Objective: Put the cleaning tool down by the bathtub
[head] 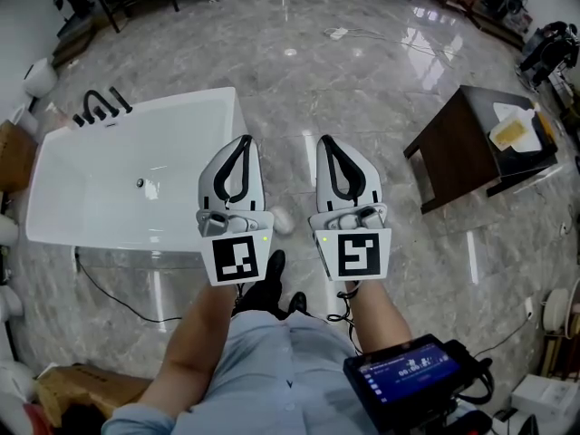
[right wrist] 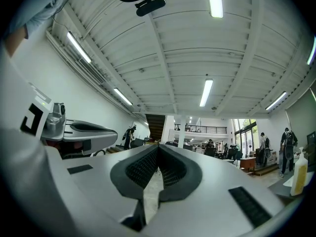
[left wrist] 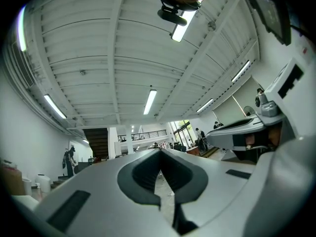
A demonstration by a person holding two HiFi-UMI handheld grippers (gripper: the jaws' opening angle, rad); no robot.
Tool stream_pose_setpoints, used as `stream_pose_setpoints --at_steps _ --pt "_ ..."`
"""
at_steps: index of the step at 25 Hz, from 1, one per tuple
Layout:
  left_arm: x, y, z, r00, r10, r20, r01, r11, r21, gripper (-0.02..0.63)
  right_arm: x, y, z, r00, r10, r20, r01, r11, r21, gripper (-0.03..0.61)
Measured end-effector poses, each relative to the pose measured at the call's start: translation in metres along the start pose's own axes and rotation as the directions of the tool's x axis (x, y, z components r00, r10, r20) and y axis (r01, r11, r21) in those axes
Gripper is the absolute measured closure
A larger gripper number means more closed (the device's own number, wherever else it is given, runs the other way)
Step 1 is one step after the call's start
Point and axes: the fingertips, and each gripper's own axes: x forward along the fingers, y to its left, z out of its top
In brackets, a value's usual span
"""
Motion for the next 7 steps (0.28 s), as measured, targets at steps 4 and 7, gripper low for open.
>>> stream_pose_setpoints --at_steps 4,7 --pt "0.0 -0.0012 0.0044 1.0 0.0 0.005 0.0 1.0 0.006 0.598 -0.0019 -0.0025 0.0021 1.0 -0.004 0.0 0.004 1.0 0.003 0.566" --pt "-0.0019 -0.0015 0.0071 1.0 0.004 0.002 -0.004 1.0 0.003 0.598 -0.0037 -0.0022 0.0053 1.0 -0.001 0.003 0.001 1.0 0.003 0.566"
